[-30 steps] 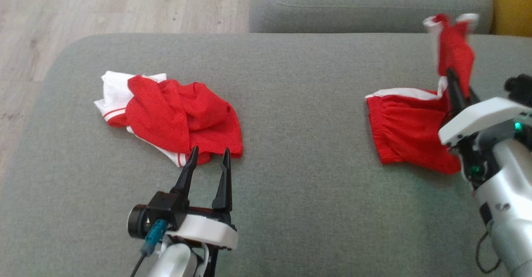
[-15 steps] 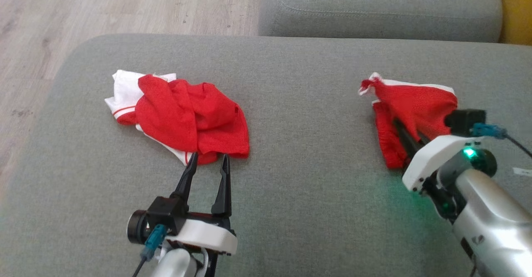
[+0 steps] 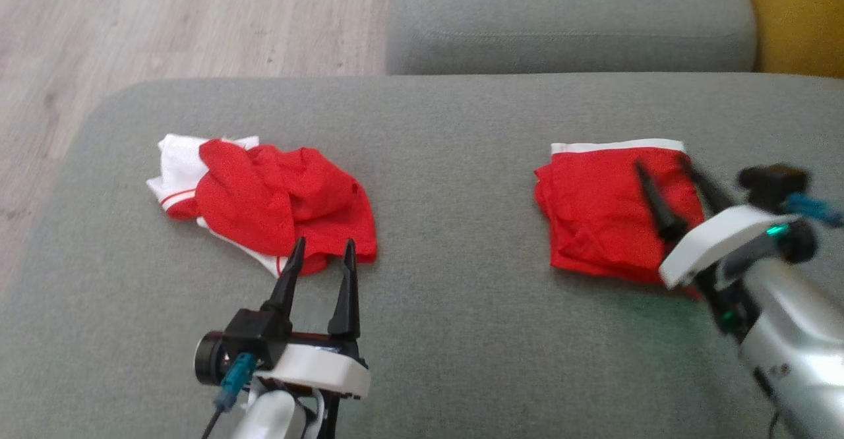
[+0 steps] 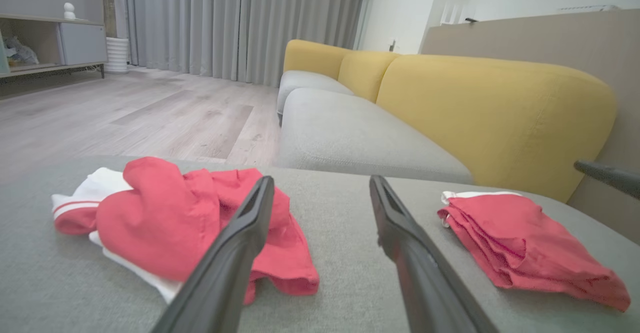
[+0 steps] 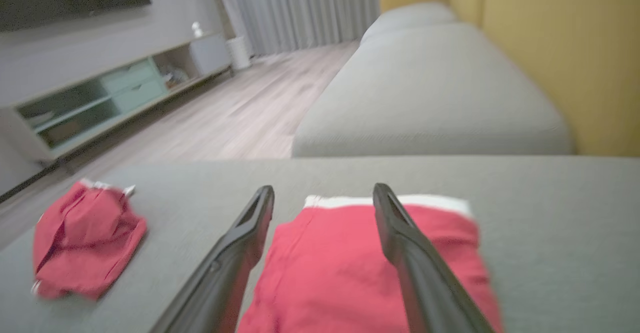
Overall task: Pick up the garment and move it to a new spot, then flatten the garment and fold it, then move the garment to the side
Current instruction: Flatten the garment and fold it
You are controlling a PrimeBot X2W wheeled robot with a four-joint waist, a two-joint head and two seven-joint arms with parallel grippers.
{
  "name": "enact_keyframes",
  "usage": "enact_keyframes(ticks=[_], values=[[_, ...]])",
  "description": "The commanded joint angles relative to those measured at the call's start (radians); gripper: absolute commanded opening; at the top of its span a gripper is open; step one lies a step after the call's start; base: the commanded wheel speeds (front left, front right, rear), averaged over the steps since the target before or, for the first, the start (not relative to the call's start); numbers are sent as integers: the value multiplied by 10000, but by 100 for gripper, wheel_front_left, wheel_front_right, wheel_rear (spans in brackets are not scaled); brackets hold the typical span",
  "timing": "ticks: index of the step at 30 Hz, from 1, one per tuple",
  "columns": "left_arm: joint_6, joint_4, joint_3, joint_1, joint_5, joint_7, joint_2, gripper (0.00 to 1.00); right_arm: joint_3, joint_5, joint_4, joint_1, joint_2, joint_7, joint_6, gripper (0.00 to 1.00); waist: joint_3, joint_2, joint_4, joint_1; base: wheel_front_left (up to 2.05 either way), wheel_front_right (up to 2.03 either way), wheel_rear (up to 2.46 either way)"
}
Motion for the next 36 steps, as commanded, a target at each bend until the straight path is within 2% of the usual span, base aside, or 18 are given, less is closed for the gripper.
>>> enact_keyframes(ticks=[1,5,8,11,15,17,20,26,32,33,34,36], values=[[-14,-358,387,-442,-110,-93,55,100,-112,-84,-212,-366,-175,-196,-7,100,-107,0,-110,0,0,0,0],[-80,-511,454,-431,-20,-93,46,100,-1334,-1070,-190,-248,-141,-589,-7,100,-240,0,-333,0,0,0,0],[-56,-584,589,-341,22,-93,37,100,-2772,-2277,-915,230,138,-617,-7,100,-266,0,-543,0,0,0,0],[-68,-676,790,-231,81,-93,28,100,-4448,-3574,-2126,1351,894,-620,-7,100,-267,0,-731,0,0,0,0],[-111,-865,1113,-12,239,-93,13,100,-6020,-5157,-3920,3213,2354,-622,-7,100,-210,0,-948,0,0,0,0],[-130,-959,1286,146,347,-93,4,100,-6342,-5688,-4604,4018,2896,-622,-7,100,-177,0,-1053,0,0,0,0],[-148,-1041,1536,410,494,-93,-8,100,-6602,-5982,-5152,4841,3272,-623,-7,100,-130,0,-1189,0,0,0,0],[-253,-1040,1645,602,757,-93,-23,100,-6537,-6048,-5527,5093,3402,-623,-7,100,16,0,-1261,0,0,0,0],[-231,-1127,1390,311,758,-93,-25,100,-6524,-5916,-5495,4696,3409,-621,-7,100,465,0,-1031,0,0,0,0],[-221,-1156,1346,224,766,-93,-26,100,-6562,-5919,-5467,4553,3409,-613,-7,24,611,0,-975,0,0,0,0],[-209,-1174,1304,133,787,-93,-26,100,-6627,-5912,-5436,4376,3410,-594,-7,0,762,0,-915,0,0,0,0],[-188,-1206,1232,-56,839,-93,-26,100,-6779,-5927,-5350,3950,3410,-494,-7,0,1106,0,-780,0,0,0,0]])
